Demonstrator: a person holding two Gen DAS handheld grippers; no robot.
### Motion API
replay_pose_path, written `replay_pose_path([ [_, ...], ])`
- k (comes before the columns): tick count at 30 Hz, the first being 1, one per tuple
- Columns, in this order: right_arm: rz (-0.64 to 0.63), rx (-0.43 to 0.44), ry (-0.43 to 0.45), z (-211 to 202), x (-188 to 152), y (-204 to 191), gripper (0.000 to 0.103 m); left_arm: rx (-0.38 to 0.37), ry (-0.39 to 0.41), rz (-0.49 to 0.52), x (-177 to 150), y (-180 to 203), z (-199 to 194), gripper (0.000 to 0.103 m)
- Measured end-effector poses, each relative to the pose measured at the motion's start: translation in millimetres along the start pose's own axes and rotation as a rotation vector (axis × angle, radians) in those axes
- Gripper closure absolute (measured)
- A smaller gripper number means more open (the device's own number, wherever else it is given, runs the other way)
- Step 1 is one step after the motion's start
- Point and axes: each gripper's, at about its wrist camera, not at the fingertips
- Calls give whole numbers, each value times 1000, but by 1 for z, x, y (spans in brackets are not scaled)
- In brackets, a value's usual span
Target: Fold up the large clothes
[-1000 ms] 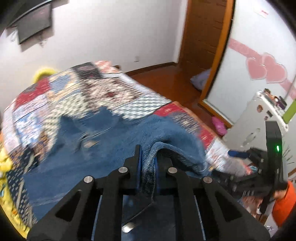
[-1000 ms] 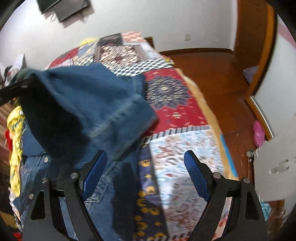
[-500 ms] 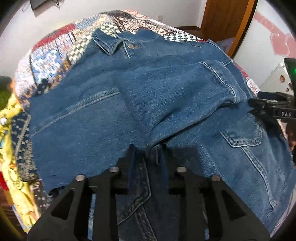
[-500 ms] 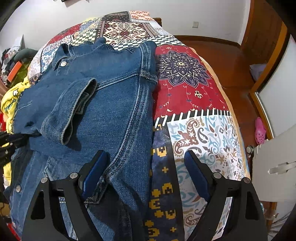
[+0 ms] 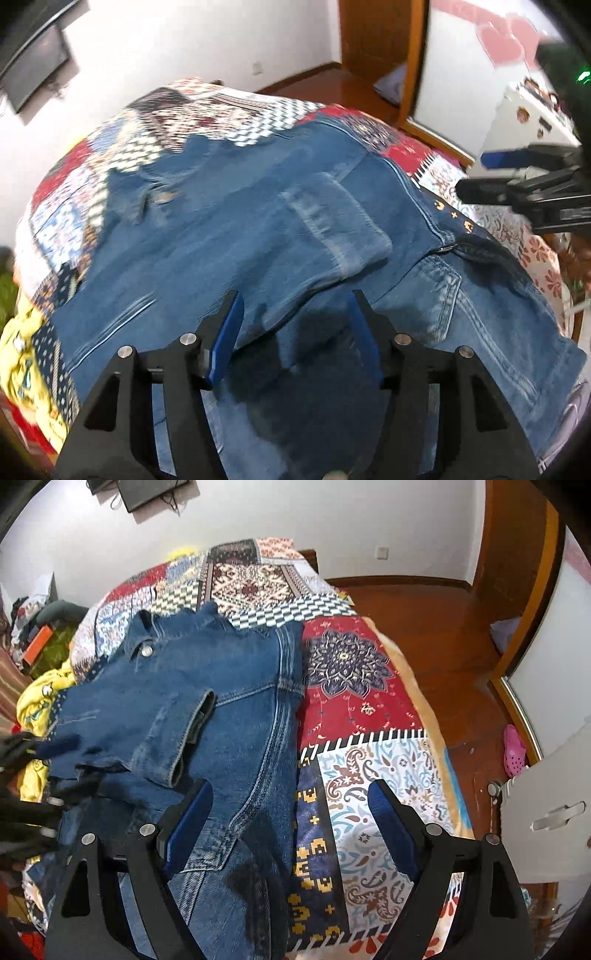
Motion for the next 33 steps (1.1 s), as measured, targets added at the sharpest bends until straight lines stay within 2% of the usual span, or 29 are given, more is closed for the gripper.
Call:
replay_pose_path([
  [4,7,-15,-6,0,-1,3,19,-21,-52,34,15,14,39,46],
  [6,12,-28,-19,5,-2,5,19,-23,-48,33,19,17,47,47],
  [9,20,-44,-40,10,-6,11,19,-85,-30,-30,22,10,45,55],
  [11,22,-47,-55,14,-8,12,19,-147,-3,-86,22,1,37,73],
  [14,16,-58,-72,20,-5,10,19,-205,37,-169,24,-20,24,81],
  [17,6,-53,-68,21,-1,3,19,-223,92,-248,23,-45,2,84],
  [21,-28,-43,-53,22,5,-10,19,-184,174,-320,13,-77,-32,85],
  [26,-84,-51,-92,40,8,-26,20,-62,263,-415,-20,-133,-78,86],
  [29,-124,-69,-150,55,3,-33,20,3,269,-474,-45,-166,-90,86],
  [33,-160,-85,-187,65,-2,-38,20,30,233,-569,-84,-200,-86,86],
])
Point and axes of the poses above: each gripper's, at about its wrist camera, not at the fingertips, and z roughly the way its jaws point, y to its right, x to its top, and after that the axes turned 6 degrees about x, right-handed
